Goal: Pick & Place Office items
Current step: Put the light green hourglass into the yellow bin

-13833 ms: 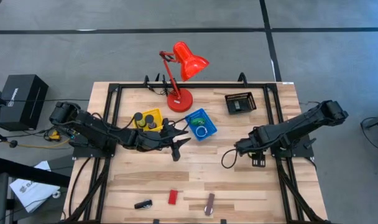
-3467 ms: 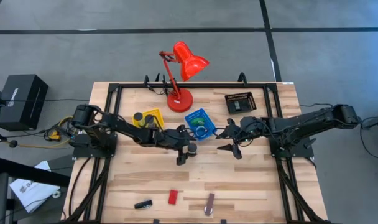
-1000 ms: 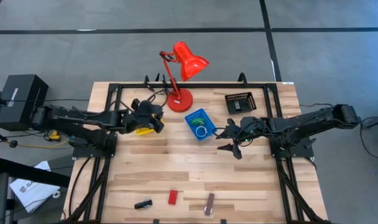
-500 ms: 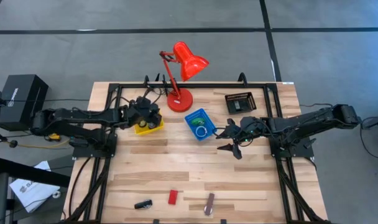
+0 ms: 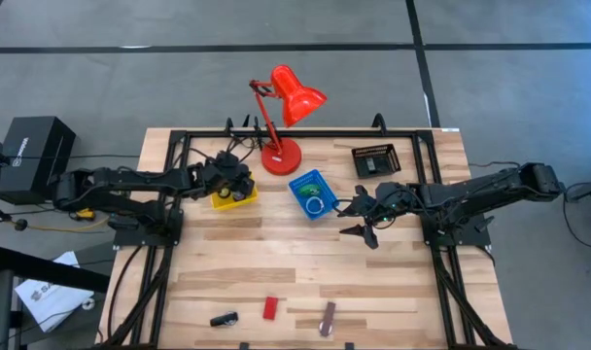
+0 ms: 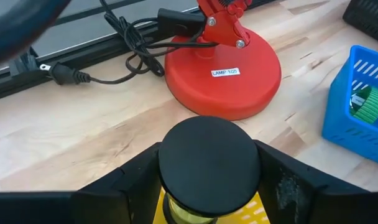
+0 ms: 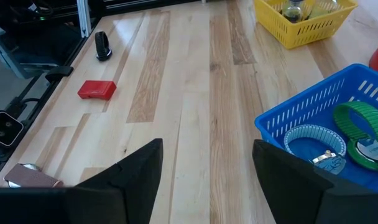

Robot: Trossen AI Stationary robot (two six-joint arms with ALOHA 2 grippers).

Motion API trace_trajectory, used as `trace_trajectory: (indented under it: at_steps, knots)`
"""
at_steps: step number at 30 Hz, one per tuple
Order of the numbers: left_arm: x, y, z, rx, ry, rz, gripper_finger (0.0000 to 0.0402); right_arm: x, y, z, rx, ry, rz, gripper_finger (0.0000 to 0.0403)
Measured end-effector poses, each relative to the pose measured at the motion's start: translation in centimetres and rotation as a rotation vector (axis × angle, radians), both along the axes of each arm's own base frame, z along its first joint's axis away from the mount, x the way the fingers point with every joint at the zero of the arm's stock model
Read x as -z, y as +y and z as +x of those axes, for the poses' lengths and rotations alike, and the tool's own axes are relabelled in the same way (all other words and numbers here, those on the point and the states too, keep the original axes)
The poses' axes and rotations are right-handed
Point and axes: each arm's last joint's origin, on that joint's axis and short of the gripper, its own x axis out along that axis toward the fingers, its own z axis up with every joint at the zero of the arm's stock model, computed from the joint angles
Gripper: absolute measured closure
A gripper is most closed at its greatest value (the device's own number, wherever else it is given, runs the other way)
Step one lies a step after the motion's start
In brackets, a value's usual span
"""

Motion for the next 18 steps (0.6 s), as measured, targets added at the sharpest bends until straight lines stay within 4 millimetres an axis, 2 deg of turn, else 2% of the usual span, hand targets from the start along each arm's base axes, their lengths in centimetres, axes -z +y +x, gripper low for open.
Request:
trace_trajectory:
  at_steps: [10, 18]
  knots:
    - [0.08, -0.03, 0.04, 0.012, 0.0, -0.012, 0.0177, 0.0, 0.0, 0.0, 0.0, 0.0, 0.0, 0.0163]
    - [0.08, -0.04, 0.03, 0.012, 0.002, -0.013, 0.0135, 0.0, 0.0, 0.0, 0.0, 0.0, 0.0, 0.0163]
